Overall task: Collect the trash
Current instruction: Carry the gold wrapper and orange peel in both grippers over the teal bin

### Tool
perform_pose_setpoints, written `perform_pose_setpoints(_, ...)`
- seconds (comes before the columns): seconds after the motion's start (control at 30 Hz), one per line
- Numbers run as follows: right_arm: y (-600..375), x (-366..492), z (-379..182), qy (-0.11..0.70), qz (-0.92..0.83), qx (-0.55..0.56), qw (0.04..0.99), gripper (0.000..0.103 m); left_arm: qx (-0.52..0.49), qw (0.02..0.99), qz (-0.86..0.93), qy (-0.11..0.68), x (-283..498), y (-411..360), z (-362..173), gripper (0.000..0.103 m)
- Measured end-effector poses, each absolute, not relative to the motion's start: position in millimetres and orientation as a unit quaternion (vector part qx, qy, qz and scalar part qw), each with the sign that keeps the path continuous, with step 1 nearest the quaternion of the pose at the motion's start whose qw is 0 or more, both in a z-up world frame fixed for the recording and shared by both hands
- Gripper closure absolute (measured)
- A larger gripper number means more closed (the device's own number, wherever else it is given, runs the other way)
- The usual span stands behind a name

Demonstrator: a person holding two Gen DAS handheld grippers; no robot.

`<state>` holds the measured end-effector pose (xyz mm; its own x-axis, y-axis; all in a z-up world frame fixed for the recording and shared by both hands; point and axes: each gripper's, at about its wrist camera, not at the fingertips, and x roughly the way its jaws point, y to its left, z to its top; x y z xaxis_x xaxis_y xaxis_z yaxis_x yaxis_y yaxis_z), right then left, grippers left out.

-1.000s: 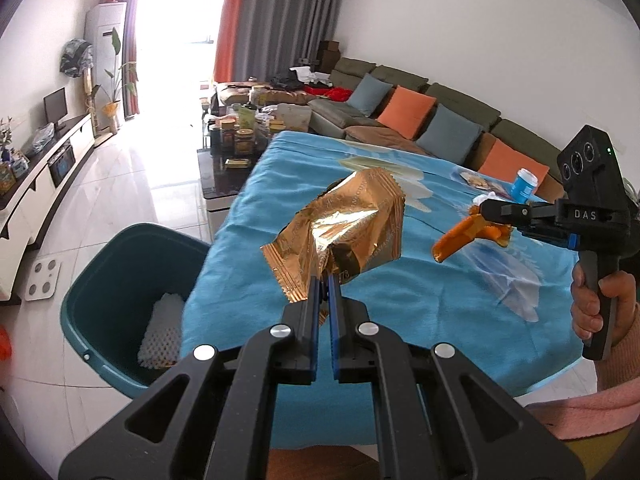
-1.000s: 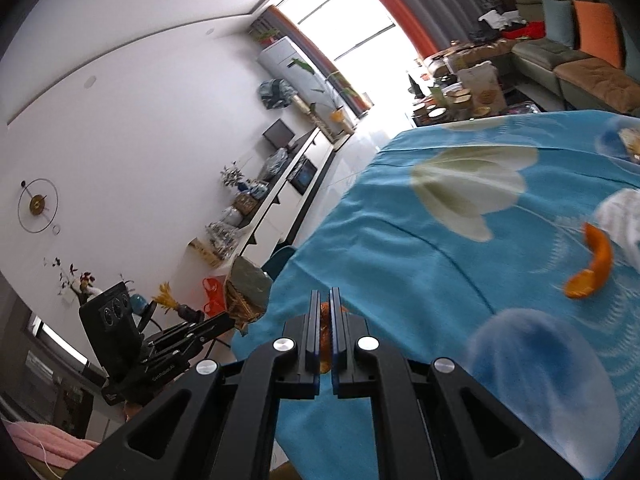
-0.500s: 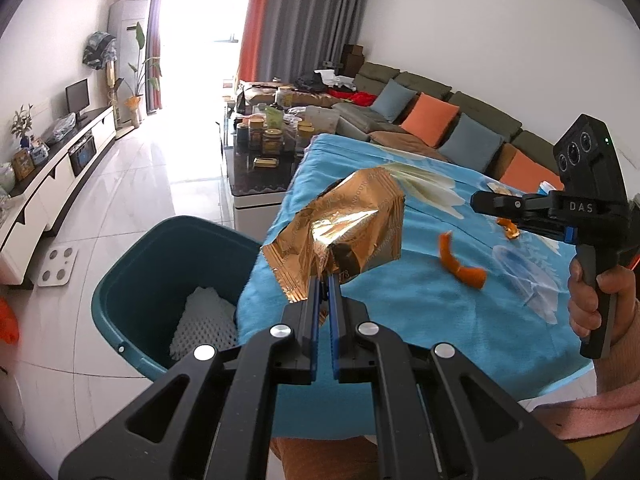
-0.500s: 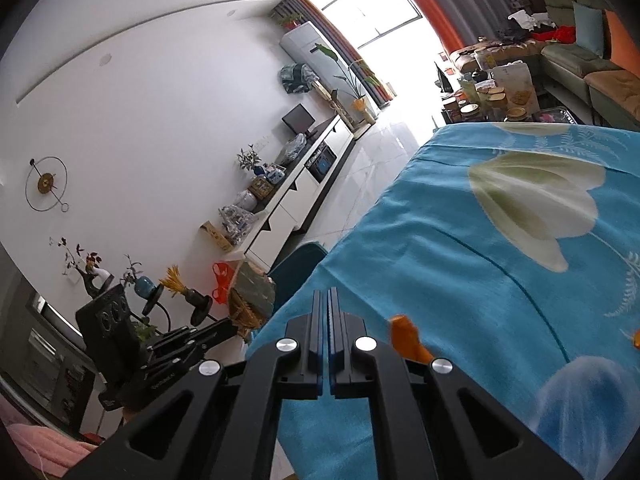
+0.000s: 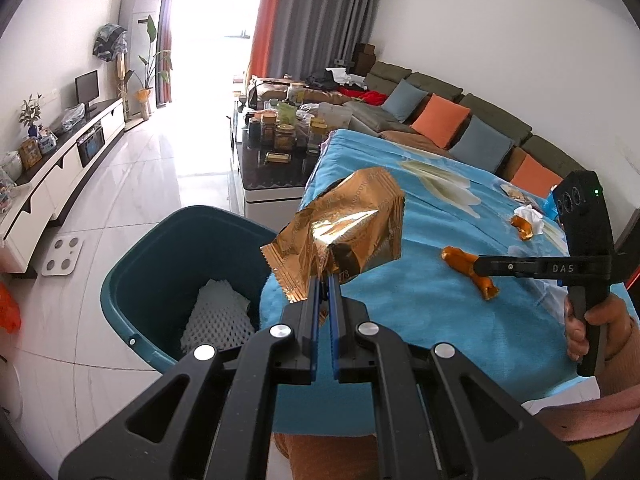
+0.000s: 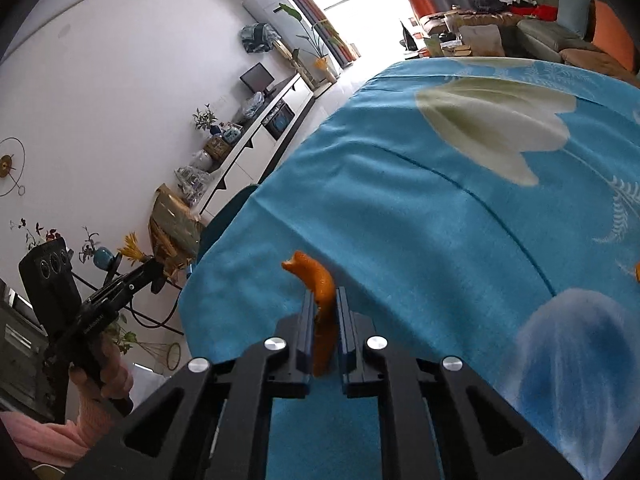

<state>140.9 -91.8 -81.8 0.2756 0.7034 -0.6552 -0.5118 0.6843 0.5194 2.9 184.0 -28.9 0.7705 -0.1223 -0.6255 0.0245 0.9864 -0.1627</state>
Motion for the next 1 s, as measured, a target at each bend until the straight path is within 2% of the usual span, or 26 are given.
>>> perform_pose_setpoints(0.47,-48,146,-45,0.43,0.451,0.111,0.774,0.096,-0.073,0.938,-0.01,0.338,-2,202,-34,0.098)
perform_pose_setpoints(1.0,21,155,-37,0.436,0.498,0.101,0.743,0.096,-0.083,0.934,0.026,0.347,2,232,-45,0.098)
